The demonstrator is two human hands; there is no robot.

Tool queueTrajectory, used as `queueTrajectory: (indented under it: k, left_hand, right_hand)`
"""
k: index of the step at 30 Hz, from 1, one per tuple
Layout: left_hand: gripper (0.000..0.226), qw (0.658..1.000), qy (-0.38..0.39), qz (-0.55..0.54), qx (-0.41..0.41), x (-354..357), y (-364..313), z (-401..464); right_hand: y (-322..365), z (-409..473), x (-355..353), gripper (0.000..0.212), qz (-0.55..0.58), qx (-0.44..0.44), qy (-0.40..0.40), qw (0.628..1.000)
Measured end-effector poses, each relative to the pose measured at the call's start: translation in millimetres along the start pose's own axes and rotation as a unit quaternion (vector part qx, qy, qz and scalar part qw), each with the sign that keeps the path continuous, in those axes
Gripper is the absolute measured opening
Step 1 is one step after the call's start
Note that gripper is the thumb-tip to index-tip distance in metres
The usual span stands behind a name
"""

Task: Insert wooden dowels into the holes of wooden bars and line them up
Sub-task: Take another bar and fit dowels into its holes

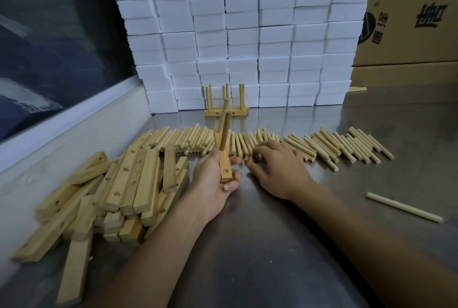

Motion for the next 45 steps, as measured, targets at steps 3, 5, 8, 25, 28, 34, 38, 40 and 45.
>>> queueTrajectory:
  k: [3,5,8,25,28,34,38,40,45]
  left_hand:
    - [0.034,1.0,0.002,-0.009,-0.005,0.0,0.7,-0.1]
    - [0.032,1.0,0.002,-0.01,-0.007,-0.7,0.8,-0.9]
    - [0.033,1.0,0.002,-0.007,-0.012,-0.4,1.3,-1.9]
    - [0.028,0.999,0.004,-0.034,-0.031,-0.9,1.2,-7.5]
    - [0.028,0.998,0.011,-0.047,-0.036,0.5,1.4,-7.9]
    - [0.028,0.995,0.034,-0.079,-0.042,3.8,2.3,-7.1]
    - [0.029,0.993,0.059,-0.091,-0.041,7.5,3.7,-6.0]
    - [0.031,0.993,0.071,-0.088,-0.043,9.4,5.7,-4.7]
    - [0.046,0.993,0.078,-0.072,-0.054,9.4,10.9,-0.3]
  right_hand:
    - [-3.1,-4.0,-9.4,0.032,-0.009,0.015,-0.038,0.999]
    - [-5.9,-7.0,-16.3,0.029,-0.007,0.032,-0.062,0.998]
    - [-9.9,-10.5,-23.3,0.019,-0.008,0.053,-0.078,0.996]
    - [-23.7,-21.3,-33.2,0.021,0.229,0.112,-0.164,0.953]
    - [-25.5,-23.4,-34.8,0.007,0.349,0.138,-0.199,0.905]
    - [-14.3,-22.8,-22.8,0.009,0.615,0.182,-0.167,0.749]
    - [12.3,-20.4,-27.0,0.017,0.603,0.102,-0.133,0.78]
    - [26.2,-20.3,-28.7,0.017,0.583,0.055,-0.123,0.801]
    - [38.3,-18.4,-35.3,0.011,0.52,-0.023,-0.129,0.844]
Point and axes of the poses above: each hand's wrist, its own z-axis towards the middle knuckle, its own x-axis out of the palm, y = z × x, the point moved 7 cm from there along z, towards the middle knuckle, and after that the axes turned 10 degrees about -x, right-handed, at the moved point
